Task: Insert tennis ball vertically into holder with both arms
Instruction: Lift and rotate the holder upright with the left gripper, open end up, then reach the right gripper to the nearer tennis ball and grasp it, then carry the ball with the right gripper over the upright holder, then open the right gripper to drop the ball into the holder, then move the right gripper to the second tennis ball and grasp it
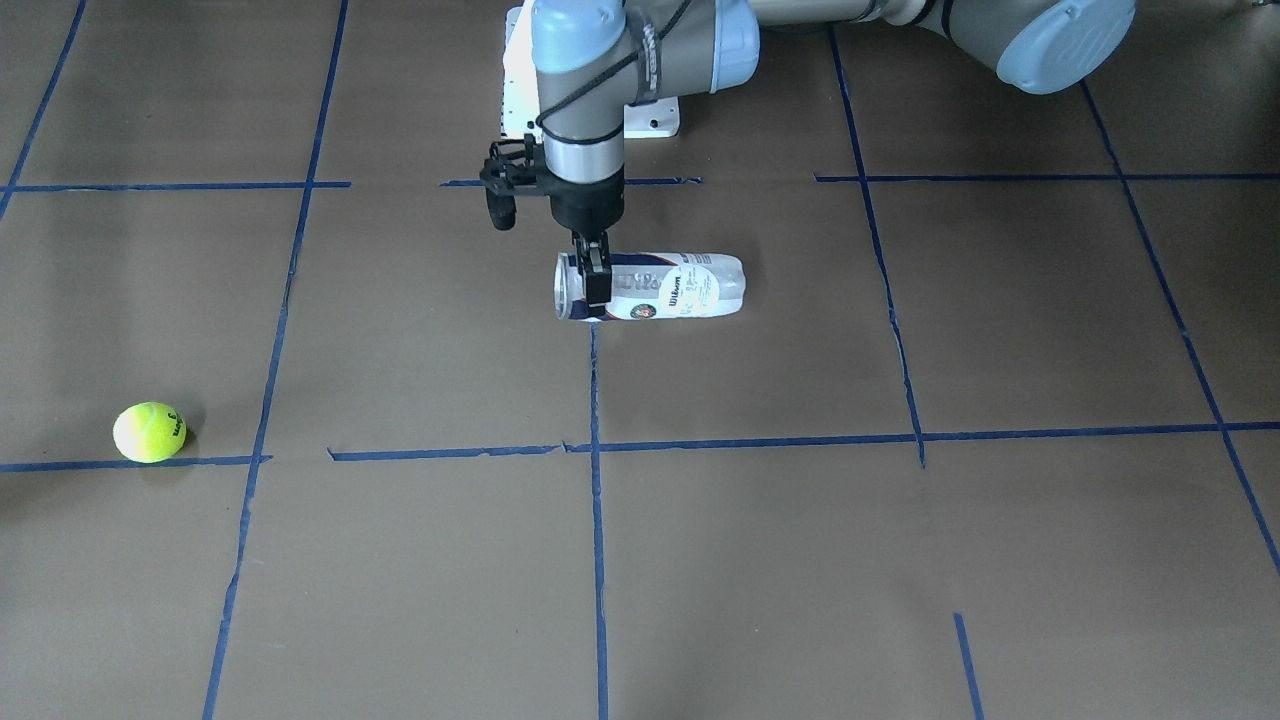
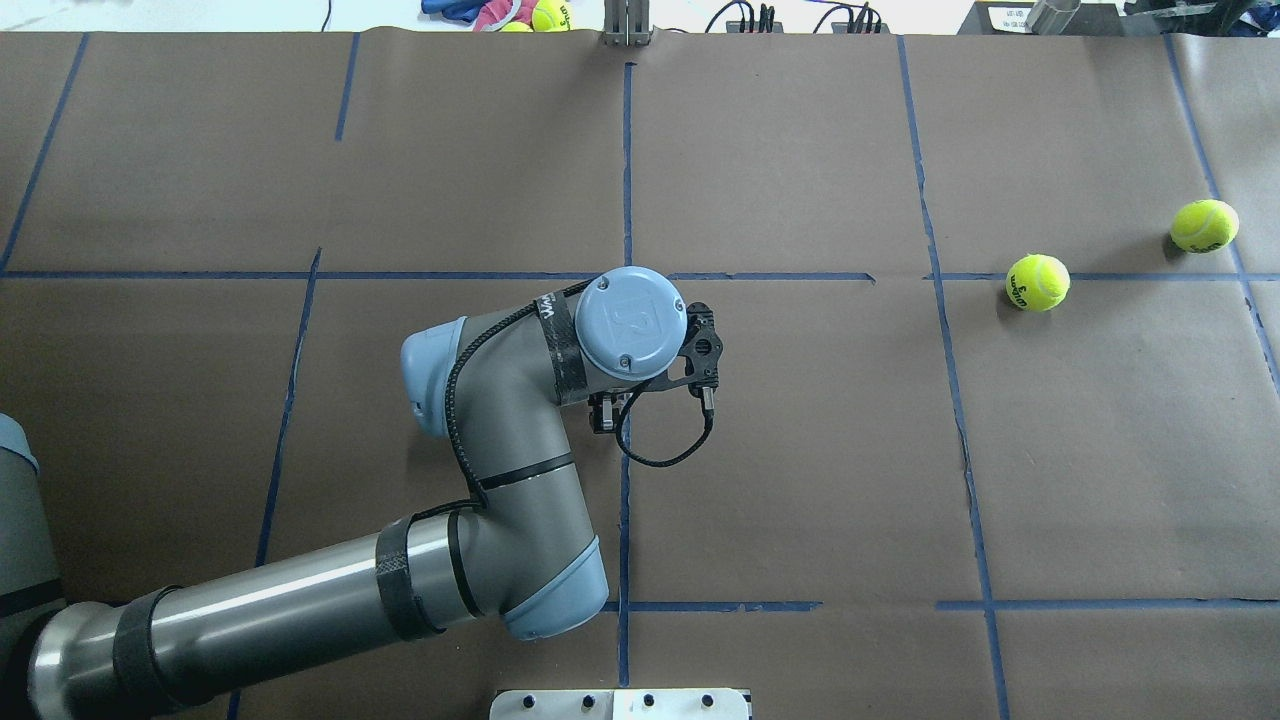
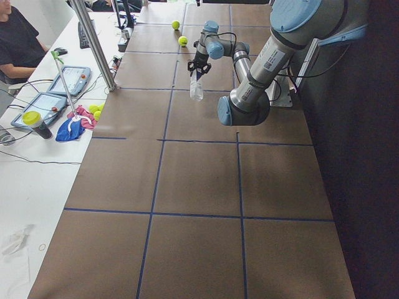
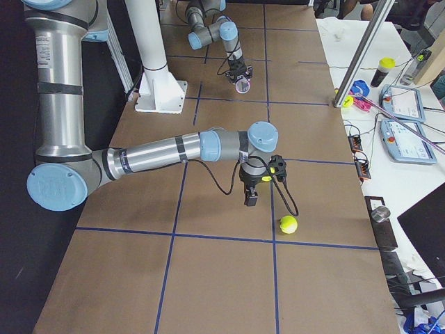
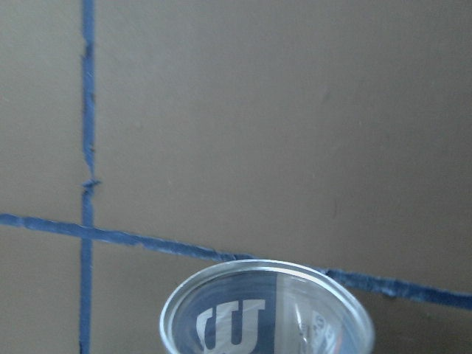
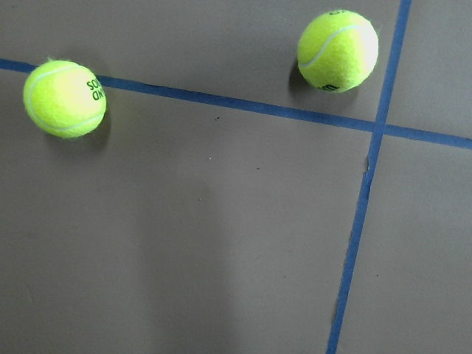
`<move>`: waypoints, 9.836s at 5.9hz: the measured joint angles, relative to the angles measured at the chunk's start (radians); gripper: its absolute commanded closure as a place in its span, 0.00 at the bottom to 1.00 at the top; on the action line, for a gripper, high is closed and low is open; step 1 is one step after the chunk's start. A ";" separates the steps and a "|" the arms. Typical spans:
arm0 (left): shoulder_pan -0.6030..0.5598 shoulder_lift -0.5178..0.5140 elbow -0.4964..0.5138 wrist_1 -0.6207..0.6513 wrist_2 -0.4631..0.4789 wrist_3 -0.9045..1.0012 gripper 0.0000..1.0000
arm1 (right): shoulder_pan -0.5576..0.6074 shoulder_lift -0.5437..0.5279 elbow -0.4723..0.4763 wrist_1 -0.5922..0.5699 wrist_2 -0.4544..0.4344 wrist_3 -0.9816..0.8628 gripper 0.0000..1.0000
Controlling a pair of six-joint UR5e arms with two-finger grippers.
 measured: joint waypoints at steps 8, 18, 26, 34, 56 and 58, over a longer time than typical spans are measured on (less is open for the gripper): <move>0.041 0.171 0.346 -1.604 0.470 -0.568 0.38 | -0.037 0.121 -0.143 0.194 0.115 0.094 0.01; 0.127 0.203 0.372 -1.740 0.604 -0.474 0.34 | -0.064 0.165 -0.146 0.308 0.098 0.137 0.01; 0.194 0.200 0.390 -1.765 0.612 -0.343 0.34 | -0.345 0.240 -0.201 0.452 -0.190 0.323 0.01; 0.196 0.202 0.393 -1.787 0.619 -0.346 0.32 | -0.457 0.306 -0.354 0.451 -0.255 0.327 0.80; 0.218 0.218 0.409 -1.855 0.619 -0.350 0.13 | -0.554 0.533 0.128 0.168 -0.337 0.841 0.12; 0.220 0.219 0.407 -1.856 0.619 -0.355 0.11 | -0.366 0.409 -0.011 0.173 -0.269 0.514 0.12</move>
